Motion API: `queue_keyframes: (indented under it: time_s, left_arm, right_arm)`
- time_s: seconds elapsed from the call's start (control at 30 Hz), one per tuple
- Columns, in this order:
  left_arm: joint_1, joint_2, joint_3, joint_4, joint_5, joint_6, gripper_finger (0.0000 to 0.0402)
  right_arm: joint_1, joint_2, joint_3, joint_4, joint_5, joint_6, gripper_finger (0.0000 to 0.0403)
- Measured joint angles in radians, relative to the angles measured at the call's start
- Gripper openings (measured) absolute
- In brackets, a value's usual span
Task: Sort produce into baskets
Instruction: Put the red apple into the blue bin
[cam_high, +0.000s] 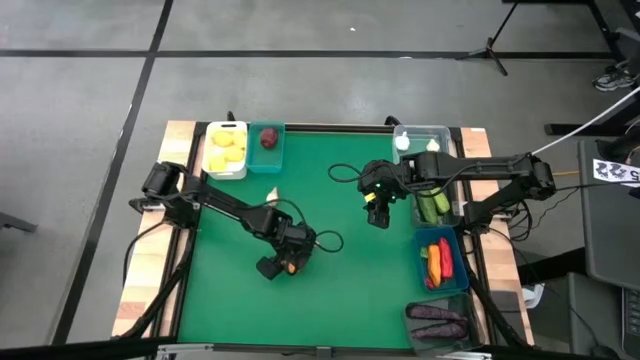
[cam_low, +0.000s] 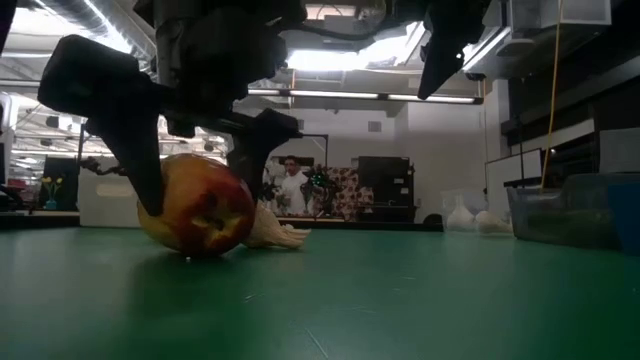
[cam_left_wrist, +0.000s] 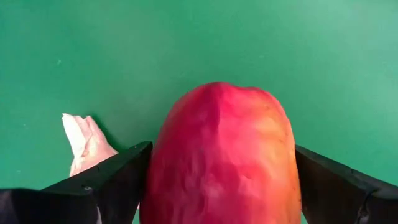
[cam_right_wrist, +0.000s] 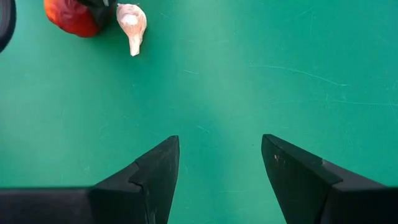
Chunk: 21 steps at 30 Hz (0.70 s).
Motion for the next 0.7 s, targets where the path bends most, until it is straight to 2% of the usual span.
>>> queue_keyframes:
  time_s: [0.3,0.7]
  left_arm:
    - [0.000,0.000,-0.004,0.010,0.000,-0.063,0.0332]
    - [0.000,-0.081,-0.005,-0.029,-0.050,-0.160,0.0328]
  right_arm:
    - [0.000,0.000,0.000,0.000,0.000,0.000,0.0227]
    - [0.000,0.000,0.000,-0.001,0.000,0.000,0.0227]
